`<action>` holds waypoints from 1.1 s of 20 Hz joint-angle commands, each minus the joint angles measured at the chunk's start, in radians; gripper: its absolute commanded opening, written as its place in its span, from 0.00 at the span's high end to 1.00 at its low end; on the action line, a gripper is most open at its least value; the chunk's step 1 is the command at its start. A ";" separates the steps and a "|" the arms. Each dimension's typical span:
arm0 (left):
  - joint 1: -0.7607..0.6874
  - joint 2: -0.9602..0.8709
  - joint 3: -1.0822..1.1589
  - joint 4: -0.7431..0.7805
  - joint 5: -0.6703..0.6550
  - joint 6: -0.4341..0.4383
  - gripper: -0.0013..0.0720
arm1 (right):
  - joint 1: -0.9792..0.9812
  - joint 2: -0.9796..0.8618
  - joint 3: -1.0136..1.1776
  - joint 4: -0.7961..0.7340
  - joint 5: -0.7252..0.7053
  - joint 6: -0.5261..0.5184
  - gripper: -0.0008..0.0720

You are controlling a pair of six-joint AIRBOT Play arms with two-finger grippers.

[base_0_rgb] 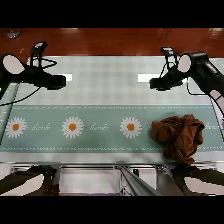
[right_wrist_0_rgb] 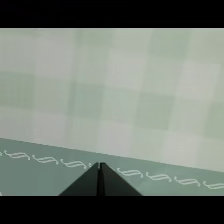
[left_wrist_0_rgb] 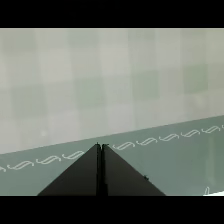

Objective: Fold the shirts.

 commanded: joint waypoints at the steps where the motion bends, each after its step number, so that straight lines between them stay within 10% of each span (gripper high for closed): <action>1: 0.001 -0.003 0.000 0.000 0.061 0.000 0.95 | 0.001 0.000 0.000 0.002 -0.095 0.005 0.94; 4: 0.001 -0.019 0.000 0.000 0.098 0.000 0.95 | 0.000 0.000 0.000 0.011 -0.079 0.020 0.81; 5: 0.001 -0.022 0.000 -0.006 0.105 -0.002 0.95 | 0.000 0.000 0.001 0.009 -0.016 0.031 0.36; 6: 0.001 -0.021 0.000 -0.010 0.093 -0.014 0.90 | 0.000 0.000 0.002 -0.001 0.037 0.046 0.12; 9: 0.003 -0.021 0.003 -0.006 -0.026 -0.011 0.02 | -0.012 0.034 0.002 -0.092 0.249 0.046 0.12; 13: 0.025 0.002 -0.015 0.019 -0.230 0.105 0.02 | -0.060 0.187 -0.014 -0.246 0.385 0.060 0.12; 22: 0.024 0.556 -0.518 -0.178 -0.076 0.061 0.02 | -0.151 0.819 -0.624 -0.198 0.298 0.275 0.12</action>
